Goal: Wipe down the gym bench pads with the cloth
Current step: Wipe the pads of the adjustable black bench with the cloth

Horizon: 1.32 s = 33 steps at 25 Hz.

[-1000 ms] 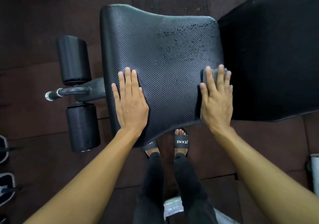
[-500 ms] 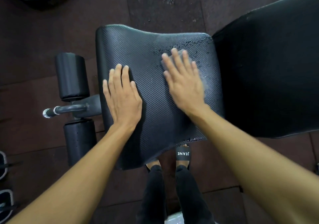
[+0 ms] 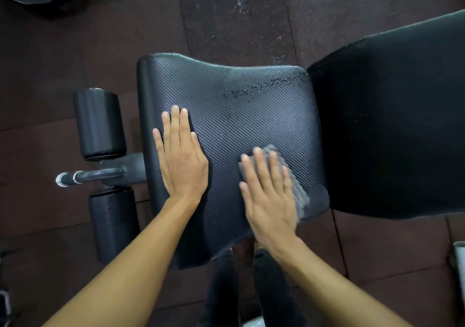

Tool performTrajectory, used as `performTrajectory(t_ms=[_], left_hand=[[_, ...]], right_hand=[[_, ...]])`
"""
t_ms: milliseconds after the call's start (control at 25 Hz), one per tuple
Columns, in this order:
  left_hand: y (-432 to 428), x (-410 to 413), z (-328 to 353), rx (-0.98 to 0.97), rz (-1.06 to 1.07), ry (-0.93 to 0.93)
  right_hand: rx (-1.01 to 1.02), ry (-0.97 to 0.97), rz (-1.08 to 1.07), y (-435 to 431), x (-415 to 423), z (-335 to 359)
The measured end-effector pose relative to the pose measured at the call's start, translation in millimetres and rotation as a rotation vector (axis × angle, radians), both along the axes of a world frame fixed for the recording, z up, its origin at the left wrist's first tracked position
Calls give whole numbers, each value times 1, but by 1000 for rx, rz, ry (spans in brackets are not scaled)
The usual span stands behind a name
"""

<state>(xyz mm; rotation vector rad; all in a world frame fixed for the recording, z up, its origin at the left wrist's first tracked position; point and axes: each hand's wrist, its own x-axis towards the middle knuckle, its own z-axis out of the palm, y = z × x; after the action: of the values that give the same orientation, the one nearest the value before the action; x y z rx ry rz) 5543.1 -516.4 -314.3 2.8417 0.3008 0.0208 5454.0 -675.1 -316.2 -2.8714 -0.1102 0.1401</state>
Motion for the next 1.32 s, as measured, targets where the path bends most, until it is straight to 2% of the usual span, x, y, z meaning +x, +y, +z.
performTrajectory(t_ms=[120,240,320,400,480,560,640,720,840,920,1000,1080,1200,1320], left_hand=[[2,-1,-1,-75,24,-37],[2,-1,-4,-1,6,-16],[2,-1,-5,9,2,-14],[2,-2,-5,15,9,-26],[2,-2,-4,28,7,-32],[2,-1,-4,32,8,-30],[1,-1,-5,26,10,-29],[1,-1,-6,21,14,-36],[1,-1,-6,8,14,-54],[2,-1,-7,16,9,-56],[1,-1,-7,20,7,-48],[1,-1,-6,20,6,-47],[2,-1,-6,25,8,-44],[0,-1,-6,25,9,-48]], right_hand=[[45,-83,170,29,81,-5],[57,-92,187,27,163,-12],[48,-35,42,3,198,-15],[53,22,-207,-34,201,-15],[69,51,-384,-65,171,-11],[51,63,-432,-69,120,-6],[-9,88,-332,-44,71,-2],[-19,41,-124,-4,54,1],[54,-42,189,33,106,-2],[92,-41,248,27,158,-6],[99,-9,158,3,187,-10],[89,8,26,-27,180,-13],[39,-8,-158,-66,118,-13],[88,48,-395,-77,35,-6]])
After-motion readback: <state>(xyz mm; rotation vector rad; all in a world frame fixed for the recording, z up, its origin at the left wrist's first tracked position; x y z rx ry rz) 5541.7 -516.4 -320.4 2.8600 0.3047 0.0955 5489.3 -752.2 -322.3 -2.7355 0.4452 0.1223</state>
